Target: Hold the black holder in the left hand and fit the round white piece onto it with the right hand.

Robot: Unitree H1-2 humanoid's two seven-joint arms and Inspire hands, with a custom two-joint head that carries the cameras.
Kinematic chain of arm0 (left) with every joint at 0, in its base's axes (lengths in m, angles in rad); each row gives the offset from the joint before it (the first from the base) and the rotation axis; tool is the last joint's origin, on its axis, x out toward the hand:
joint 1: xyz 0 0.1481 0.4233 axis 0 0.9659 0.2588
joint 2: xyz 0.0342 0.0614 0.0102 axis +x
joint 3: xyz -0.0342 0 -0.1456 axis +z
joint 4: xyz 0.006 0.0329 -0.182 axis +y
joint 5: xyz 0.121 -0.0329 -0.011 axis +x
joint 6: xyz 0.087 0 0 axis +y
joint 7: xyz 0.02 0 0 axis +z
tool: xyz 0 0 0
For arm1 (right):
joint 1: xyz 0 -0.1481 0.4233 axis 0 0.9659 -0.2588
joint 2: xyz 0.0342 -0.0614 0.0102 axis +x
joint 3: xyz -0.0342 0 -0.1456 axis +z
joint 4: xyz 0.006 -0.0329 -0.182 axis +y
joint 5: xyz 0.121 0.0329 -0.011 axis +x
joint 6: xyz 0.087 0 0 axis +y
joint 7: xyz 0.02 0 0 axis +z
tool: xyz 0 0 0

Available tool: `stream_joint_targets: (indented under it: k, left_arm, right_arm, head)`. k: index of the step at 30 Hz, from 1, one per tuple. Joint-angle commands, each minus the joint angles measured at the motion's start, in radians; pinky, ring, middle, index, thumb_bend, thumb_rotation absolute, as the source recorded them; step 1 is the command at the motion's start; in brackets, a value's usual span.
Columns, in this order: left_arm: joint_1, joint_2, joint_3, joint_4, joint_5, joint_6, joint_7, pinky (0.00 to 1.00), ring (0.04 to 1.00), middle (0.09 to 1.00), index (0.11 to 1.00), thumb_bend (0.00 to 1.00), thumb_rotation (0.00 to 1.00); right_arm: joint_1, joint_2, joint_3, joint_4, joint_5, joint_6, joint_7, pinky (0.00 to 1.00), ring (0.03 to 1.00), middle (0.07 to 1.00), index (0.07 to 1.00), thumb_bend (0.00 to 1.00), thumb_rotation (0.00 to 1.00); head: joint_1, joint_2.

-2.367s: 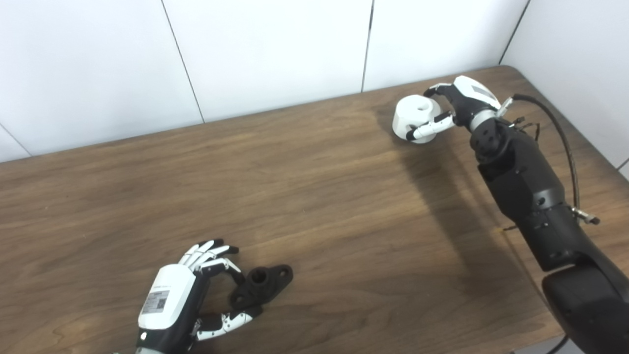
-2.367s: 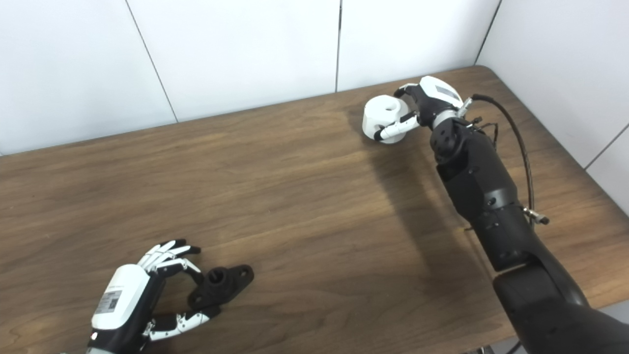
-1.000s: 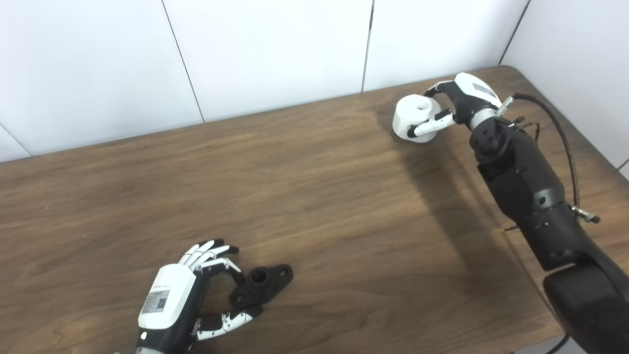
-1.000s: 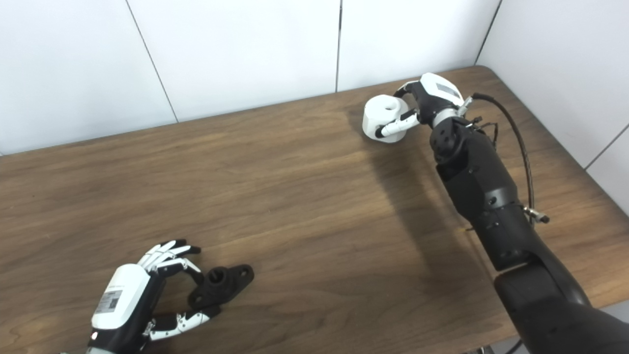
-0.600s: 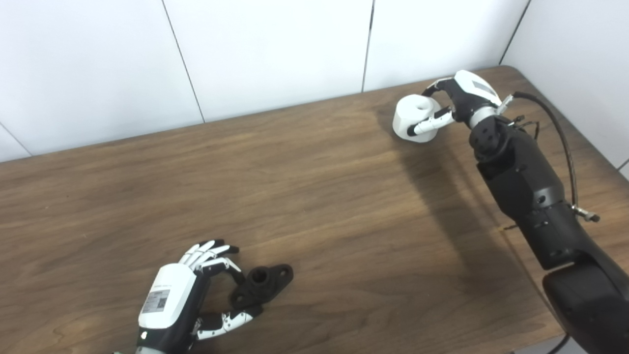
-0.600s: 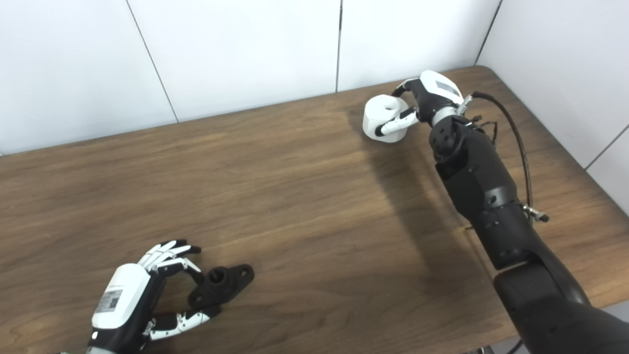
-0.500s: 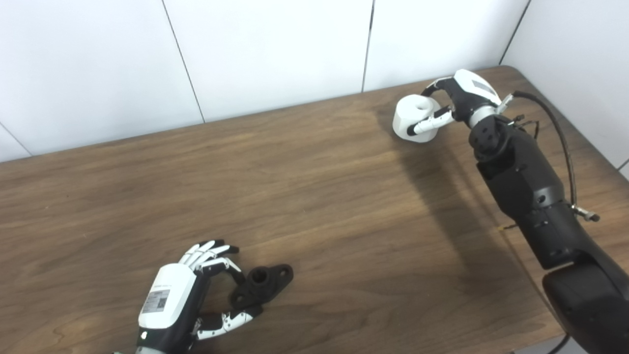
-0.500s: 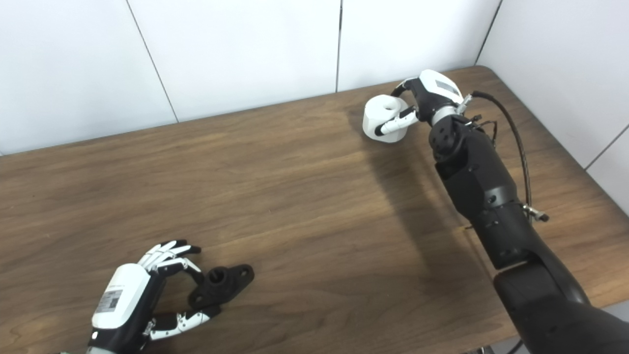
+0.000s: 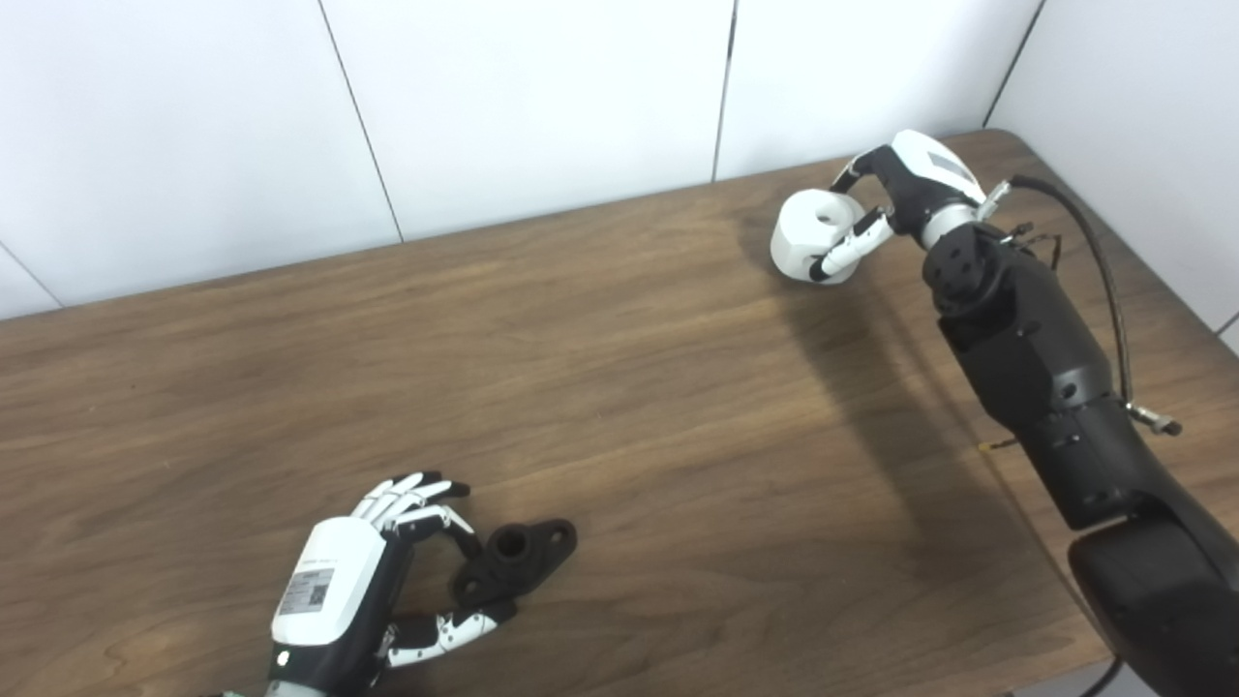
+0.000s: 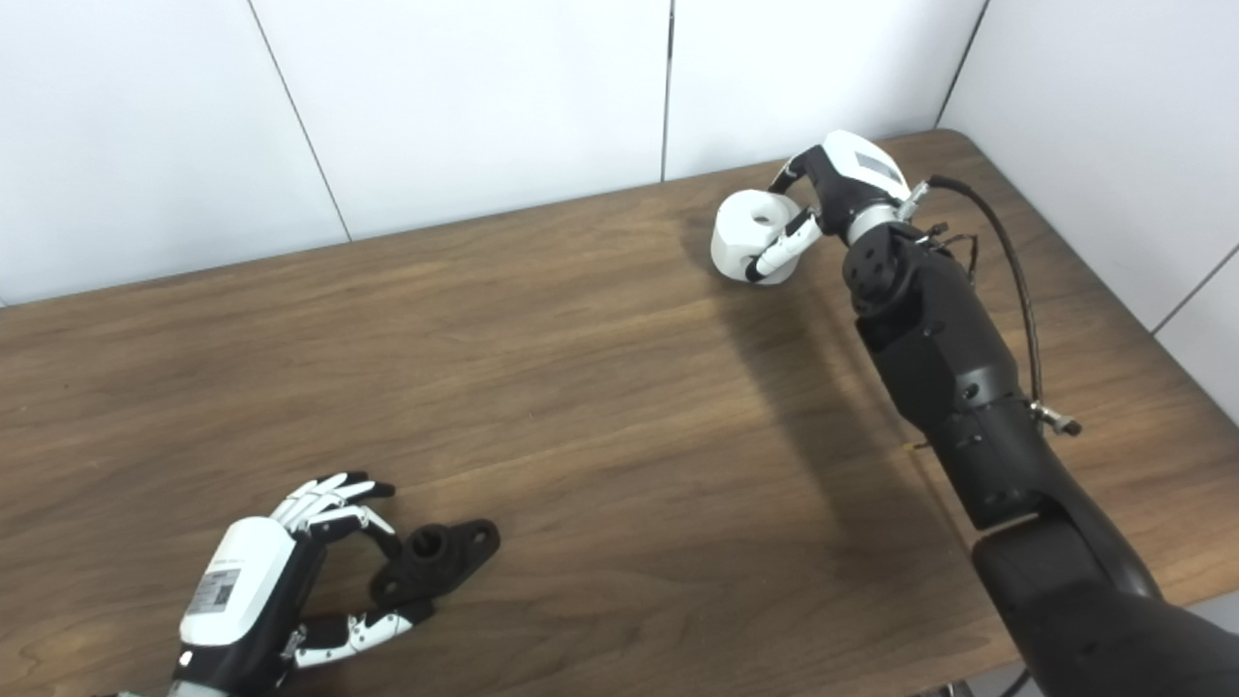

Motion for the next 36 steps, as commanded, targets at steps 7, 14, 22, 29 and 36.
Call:
stream_joint_targets:
  k: [7,14,22,29,36]
  left_arm:
    - [0.013,0.008,-0.004,0.018,0.022,0.035,-0.053,0.88,0.873,0.794,0.487,0.52,0.04]
    - [0.011,0.003,-0.006,0.021,0.021,0.036,-0.057,0.89,0.877,0.796,0.487,0.52,0.04]
    - [0.010,-0.006,-0.012,0.028,0.035,0.032,-0.056,0.88,0.878,0.796,0.487,0.52,0.04]
    - [0.010,-0.013,-0.021,0.035,0.057,0.035,-0.055,0.88,0.887,0.805,0.488,0.52,0.04]
    - [0.008,-0.033,-0.030,0.033,0.069,0.045,-0.061,0.89,0.895,0.809,0.488,0.52,0.04]
  right_arm:
    - [-0.043,-0.047,0.001,-0.018,0.009,-0.024,-0.036,0.85,0.932,0.801,0.485,0.53,0.14]
    - [-0.020,-0.054,-0.006,-0.067,0.014,-0.041,-0.053,0.83,0.922,0.790,0.484,0.53,0.14]
    - [0.005,-0.092,0.007,-0.256,0.023,-0.014,0.044,0.84,0.898,0.781,0.482,0.53,0.14]
    - [0.005,-0.087,0.017,-0.438,-0.014,0.005,0.175,0.85,0.882,0.767,0.482,0.53,0.14]
    - [0.005,-0.075,0.041,-0.603,-0.026,0.004,0.305,0.85,0.865,0.754,0.482,0.53,0.14]
  head:
    - [0.005,0.001]
    - [0.016,0.001]
    - [0.065,0.015]
    - [0.107,0.027]
    - [0.191,0.060]
